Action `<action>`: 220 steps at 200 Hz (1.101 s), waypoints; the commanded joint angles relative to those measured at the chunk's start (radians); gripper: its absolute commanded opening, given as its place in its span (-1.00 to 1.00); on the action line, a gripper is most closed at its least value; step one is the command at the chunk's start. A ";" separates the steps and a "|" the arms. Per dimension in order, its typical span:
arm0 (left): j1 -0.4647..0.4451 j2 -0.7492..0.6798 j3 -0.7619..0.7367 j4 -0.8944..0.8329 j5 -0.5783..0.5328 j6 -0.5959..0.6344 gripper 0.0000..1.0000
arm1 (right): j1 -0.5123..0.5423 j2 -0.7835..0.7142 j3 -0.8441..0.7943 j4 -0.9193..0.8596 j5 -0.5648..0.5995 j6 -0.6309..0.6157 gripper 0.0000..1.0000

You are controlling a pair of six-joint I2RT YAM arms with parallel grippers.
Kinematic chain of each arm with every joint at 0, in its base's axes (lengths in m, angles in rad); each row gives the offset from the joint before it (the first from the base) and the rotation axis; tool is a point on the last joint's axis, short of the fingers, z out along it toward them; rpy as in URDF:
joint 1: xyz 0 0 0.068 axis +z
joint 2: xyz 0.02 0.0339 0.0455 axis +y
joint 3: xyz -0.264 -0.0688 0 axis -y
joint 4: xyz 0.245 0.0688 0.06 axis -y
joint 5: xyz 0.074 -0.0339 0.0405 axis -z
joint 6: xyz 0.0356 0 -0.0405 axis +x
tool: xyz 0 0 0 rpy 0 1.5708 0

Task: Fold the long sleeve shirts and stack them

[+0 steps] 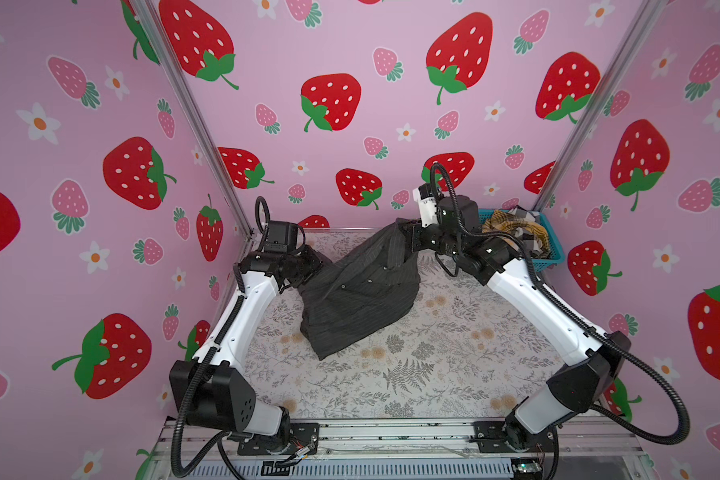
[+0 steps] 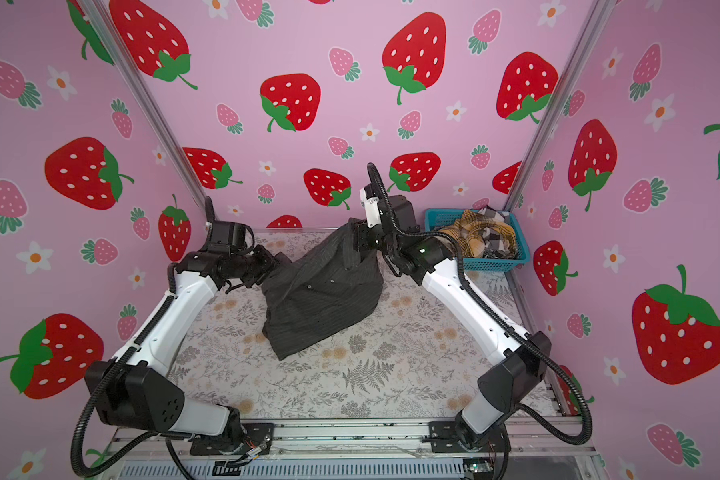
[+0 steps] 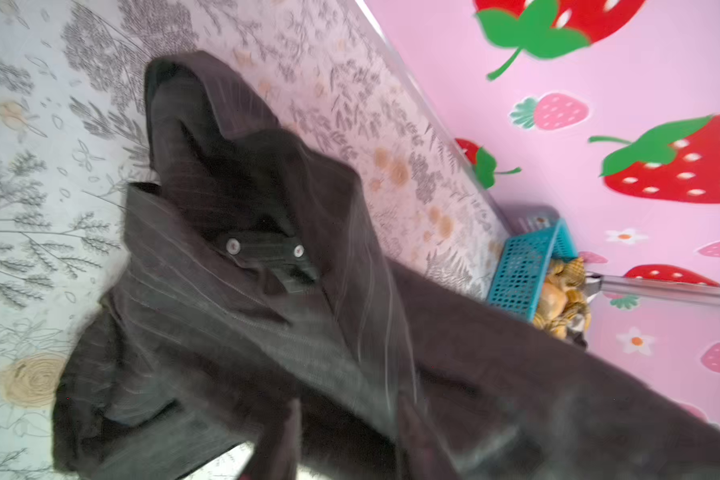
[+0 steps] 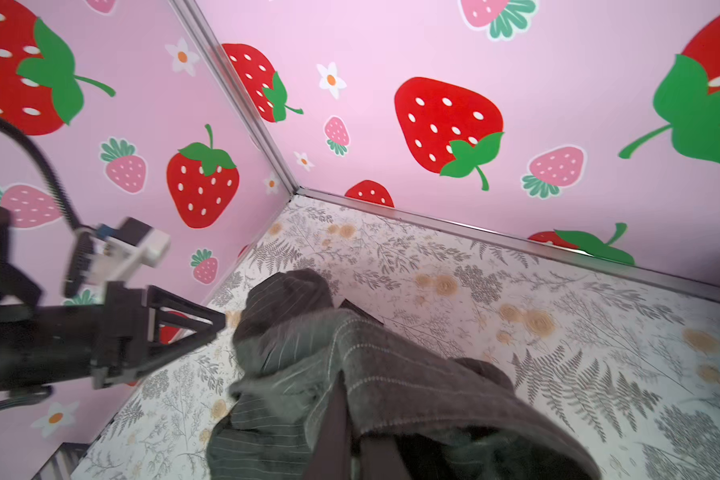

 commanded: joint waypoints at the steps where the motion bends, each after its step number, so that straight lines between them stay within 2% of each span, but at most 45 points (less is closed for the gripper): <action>1: 0.006 0.010 -0.152 -0.003 0.087 -0.012 0.01 | -0.003 -0.020 -0.066 0.035 -0.044 0.006 -1.00; 12: 0.006 0.002 -0.220 0.027 0.103 -0.023 0.03 | -0.006 -0.045 -0.124 0.035 -0.024 0.023 -1.00; 23: 0.003 -0.011 -0.280 0.056 0.121 -0.035 0.15 | -0.010 -0.075 -0.183 0.035 -0.011 0.039 -1.00; 30: 0.003 -0.026 -0.318 0.083 0.139 -0.045 0.55 | -0.011 -0.095 -0.220 0.063 -0.007 0.050 -1.00; 35: 0.002 -0.037 -0.347 0.107 0.152 -0.054 0.75 | -0.014 -0.113 -0.252 0.069 -0.005 0.061 -1.00; 41: -0.002 -0.054 -0.384 0.138 0.162 -0.069 0.89 | -0.015 -0.128 -0.278 0.074 -0.005 0.069 -1.00; 50: -0.012 -0.082 -0.441 0.205 0.180 -0.099 0.95 | -0.017 -0.150 -0.318 0.081 -0.006 0.084 -1.00; 94: -0.149 -0.135 -0.598 0.468 0.166 -0.286 0.99 | -0.017 -0.216 -0.407 0.105 -0.027 0.126 -1.00; 117: -0.139 -0.128 -0.660 0.604 0.122 -0.426 0.99 | -0.017 -0.242 -0.410 0.111 -0.037 0.126 -1.00; 133: -0.115 -0.098 -0.651 0.678 0.114 -0.463 0.99 | -0.017 -0.256 -0.410 0.113 -0.053 0.122 -1.00; 167: -0.113 -0.084 -0.562 0.713 0.118 -0.443 0.99 | -0.017 -0.281 -0.413 0.080 -0.040 0.112 -1.00; 220: -0.115 -0.338 -0.677 0.584 0.018 -0.519 0.99 | -0.019 -0.278 -0.390 0.052 -0.017 0.088 -1.00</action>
